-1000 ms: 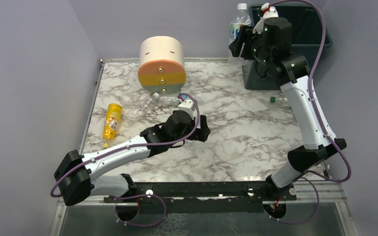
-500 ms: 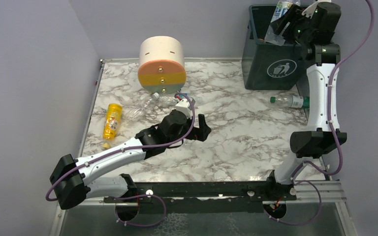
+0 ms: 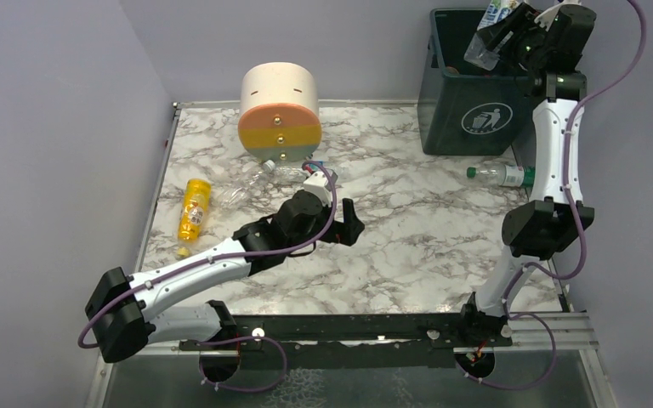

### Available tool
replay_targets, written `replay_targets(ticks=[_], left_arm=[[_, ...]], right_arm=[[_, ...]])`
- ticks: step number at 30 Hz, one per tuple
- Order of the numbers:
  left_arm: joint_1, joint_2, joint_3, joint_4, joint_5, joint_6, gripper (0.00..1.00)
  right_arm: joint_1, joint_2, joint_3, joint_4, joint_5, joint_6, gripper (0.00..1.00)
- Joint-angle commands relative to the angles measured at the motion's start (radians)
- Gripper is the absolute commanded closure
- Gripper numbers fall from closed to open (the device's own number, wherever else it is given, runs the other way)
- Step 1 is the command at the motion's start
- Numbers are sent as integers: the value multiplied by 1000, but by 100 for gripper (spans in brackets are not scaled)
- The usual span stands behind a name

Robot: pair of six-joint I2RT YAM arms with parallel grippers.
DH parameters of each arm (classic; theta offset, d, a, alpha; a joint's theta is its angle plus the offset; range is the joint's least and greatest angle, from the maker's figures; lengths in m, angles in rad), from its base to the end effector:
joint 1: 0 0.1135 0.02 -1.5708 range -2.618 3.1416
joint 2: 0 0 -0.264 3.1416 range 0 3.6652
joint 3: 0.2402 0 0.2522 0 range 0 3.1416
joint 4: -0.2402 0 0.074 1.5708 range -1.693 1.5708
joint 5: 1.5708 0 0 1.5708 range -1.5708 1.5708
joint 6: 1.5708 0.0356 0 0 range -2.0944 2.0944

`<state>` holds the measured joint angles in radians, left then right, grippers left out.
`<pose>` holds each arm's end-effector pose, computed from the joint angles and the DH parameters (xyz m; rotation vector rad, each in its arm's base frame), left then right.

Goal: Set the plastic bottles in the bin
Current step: Place the plastic bottle in the trash bin.

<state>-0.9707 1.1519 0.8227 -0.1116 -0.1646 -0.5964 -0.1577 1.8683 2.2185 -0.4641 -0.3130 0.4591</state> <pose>0.1531 -0.2133 0.2857 0.2833 2.0868 -0.8181 0.4106 -0.0542 0.4940 0.2857 1.6787 0.4889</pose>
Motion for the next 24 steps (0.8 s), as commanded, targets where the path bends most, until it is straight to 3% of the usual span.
replay_targets(ticks=[1, 9, 15, 24], left_arm=[[3, -38, 29, -13, -1, 12, 1], [2, -62, 14, -20, -8, 8, 1], [3, -71, 7, -21, -11, 6, 1], [3, -56, 10, -9, -4, 8, 1]], right_arm=[[-5, 43, 34, 100, -61, 59, 35], [-5, 116, 85, 100, -93, 89, 29], [-5, 98, 55, 104, -99, 86, 22], [-5, 22, 1, 92, -118, 71, 20]])
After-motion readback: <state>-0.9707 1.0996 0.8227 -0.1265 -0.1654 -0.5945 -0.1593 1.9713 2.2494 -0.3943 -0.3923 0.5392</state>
